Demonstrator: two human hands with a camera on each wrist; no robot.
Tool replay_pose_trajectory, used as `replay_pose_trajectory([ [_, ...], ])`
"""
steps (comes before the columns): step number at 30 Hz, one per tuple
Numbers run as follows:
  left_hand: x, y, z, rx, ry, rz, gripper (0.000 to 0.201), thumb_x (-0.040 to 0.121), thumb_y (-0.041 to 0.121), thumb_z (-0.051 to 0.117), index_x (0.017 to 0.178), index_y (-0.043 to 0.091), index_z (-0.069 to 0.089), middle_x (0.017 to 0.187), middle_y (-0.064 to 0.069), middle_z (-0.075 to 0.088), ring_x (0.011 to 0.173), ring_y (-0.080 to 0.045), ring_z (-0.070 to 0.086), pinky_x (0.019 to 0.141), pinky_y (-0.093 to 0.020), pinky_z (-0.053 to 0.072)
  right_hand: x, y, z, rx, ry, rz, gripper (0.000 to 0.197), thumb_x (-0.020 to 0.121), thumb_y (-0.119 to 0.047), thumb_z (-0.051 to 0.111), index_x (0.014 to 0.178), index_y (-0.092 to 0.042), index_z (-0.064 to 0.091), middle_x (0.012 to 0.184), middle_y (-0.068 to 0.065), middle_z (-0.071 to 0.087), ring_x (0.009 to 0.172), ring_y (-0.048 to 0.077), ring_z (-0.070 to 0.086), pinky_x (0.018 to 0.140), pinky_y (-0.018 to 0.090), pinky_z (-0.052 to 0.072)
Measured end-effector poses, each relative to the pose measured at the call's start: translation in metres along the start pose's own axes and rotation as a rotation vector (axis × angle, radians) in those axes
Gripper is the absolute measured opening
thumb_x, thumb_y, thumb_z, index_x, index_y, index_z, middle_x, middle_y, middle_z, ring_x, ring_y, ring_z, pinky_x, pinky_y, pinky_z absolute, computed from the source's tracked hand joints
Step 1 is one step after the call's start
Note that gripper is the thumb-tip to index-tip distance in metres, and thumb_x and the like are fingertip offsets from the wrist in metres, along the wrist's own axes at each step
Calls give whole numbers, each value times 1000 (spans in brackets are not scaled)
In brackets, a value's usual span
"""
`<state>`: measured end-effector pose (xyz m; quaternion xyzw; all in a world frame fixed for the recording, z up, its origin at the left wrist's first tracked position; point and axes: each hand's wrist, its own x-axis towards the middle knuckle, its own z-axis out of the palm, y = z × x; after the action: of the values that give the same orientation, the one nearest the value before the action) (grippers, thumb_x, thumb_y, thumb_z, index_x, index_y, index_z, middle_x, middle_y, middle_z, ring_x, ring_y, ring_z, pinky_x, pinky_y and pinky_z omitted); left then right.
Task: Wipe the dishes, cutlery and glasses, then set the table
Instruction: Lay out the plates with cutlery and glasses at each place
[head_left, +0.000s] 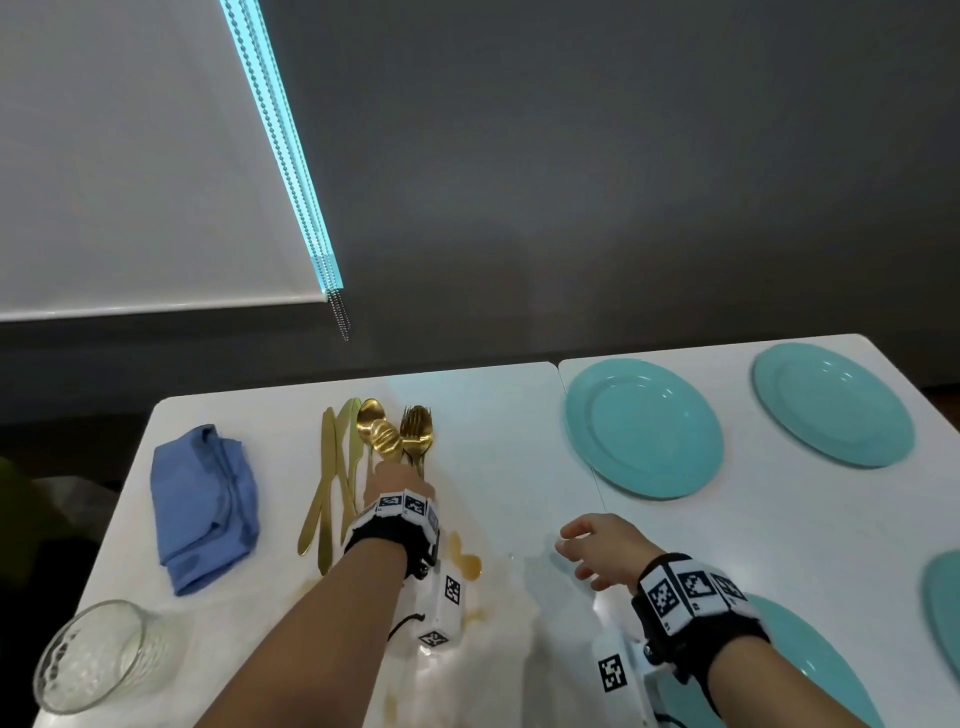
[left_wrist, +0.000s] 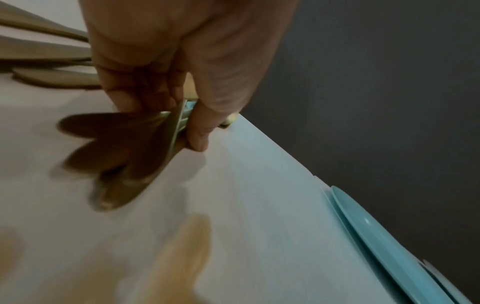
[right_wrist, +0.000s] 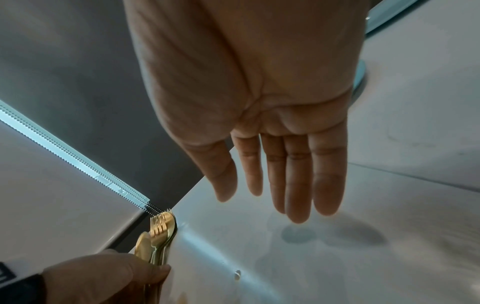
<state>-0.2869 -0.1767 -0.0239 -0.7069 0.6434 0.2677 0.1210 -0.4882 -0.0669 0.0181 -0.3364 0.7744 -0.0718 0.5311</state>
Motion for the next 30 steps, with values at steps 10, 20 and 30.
replay_pose_trajectory([
  [10, -11, 10, -4, 173, 39, 111, 19, 91, 9, 44, 92, 16, 61, 84, 0, 54, 83, -16, 59, 72, -26, 43, -2, 25, -5, 34, 16, 24, 33, 90, -24, 58, 121, -12, 54, 99, 3, 62, 78, 15, 59, 64, 23, 49],
  [20, 0, 4, 12, 93, 259, -209, 24, 92, 14, 39, 107, 10, 57, 120, -14, 47, 115, -28, 42, 98, -33, 36, -3, 36, -6, 27, 18, 37, 32, 90, -24, 57, 120, -13, 54, 92, 1, 60, 74, 13, 57, 64, 24, 48],
  [30, 1, -1, 10, -94, 242, -209, 26, 97, 23, 38, 119, 11, 43, 121, -16, 52, 115, -29, 50, 98, -34, 38, -2, 40, -7, 28, 19, 47, 31, 90, -23, 57, 120, -13, 54, 90, 0, 59, 74, 13, 57, 64, 24, 48],
])
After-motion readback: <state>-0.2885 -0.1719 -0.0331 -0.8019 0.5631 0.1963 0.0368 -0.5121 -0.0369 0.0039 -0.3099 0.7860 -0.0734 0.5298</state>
